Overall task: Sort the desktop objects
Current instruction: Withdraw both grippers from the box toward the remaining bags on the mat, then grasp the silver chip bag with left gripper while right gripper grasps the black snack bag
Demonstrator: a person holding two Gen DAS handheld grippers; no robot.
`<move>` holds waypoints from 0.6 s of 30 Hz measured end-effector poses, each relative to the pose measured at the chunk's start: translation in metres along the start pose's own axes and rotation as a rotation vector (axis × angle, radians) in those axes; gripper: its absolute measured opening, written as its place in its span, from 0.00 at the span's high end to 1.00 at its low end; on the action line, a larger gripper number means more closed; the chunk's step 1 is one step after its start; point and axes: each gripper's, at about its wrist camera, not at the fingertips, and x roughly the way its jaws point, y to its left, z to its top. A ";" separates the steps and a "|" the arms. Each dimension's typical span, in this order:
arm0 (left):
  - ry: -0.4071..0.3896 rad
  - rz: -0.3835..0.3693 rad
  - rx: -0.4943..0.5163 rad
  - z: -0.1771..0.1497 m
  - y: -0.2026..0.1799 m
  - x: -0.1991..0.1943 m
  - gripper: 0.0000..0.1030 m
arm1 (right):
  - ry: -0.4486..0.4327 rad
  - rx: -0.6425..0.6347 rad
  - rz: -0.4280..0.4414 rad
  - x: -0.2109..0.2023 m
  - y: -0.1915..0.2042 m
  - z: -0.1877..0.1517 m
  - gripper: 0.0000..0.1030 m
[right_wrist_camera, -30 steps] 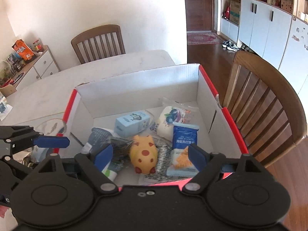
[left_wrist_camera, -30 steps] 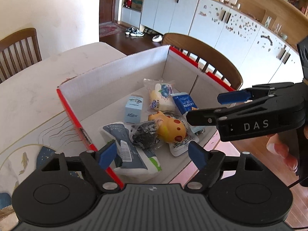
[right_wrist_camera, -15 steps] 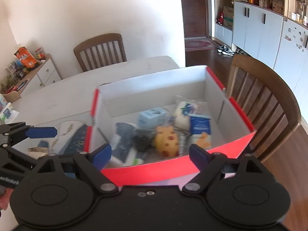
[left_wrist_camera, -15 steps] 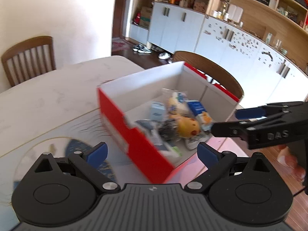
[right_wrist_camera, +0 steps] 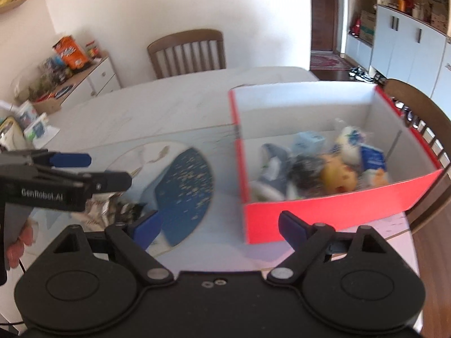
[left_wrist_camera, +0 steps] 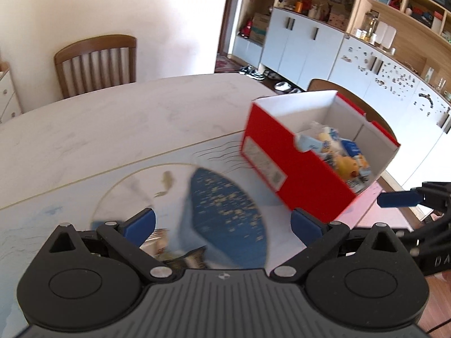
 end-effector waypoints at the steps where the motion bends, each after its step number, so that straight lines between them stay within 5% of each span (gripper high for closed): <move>1: 0.001 0.003 -0.004 -0.003 0.006 -0.002 0.00 | 0.004 -0.005 0.005 0.003 0.006 -0.002 0.13; 18: 0.042 0.057 -0.054 -0.033 0.079 0.007 0.00 | 0.039 -0.062 0.054 0.051 0.084 -0.013 0.13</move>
